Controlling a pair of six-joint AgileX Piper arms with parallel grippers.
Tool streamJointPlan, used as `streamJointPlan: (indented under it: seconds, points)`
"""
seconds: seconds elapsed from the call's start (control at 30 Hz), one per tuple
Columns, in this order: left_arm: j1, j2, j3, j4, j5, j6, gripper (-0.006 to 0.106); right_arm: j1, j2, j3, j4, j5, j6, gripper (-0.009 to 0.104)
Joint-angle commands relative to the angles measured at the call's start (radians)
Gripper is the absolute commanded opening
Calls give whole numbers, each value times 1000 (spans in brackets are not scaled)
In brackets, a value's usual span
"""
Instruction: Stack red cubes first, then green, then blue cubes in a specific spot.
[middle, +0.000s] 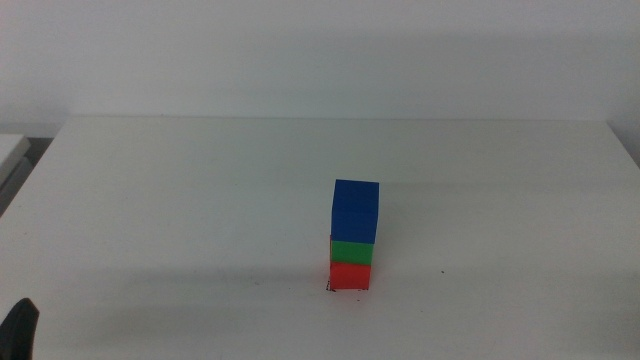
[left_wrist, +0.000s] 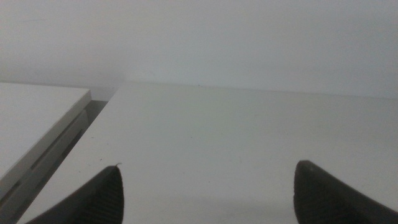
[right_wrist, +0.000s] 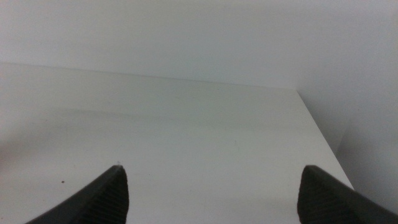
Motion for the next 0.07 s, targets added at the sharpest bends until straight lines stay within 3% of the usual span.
streamJointPlan:
  seconds: [0.0,0.03]
  points:
    - [3,-3,0,3,-14,0,94,-5,-5,4,-12,-15,-6,93]
    - [3,-3,0,3,-14,0,94,-5,-5,4,-12,-15,-6,93]
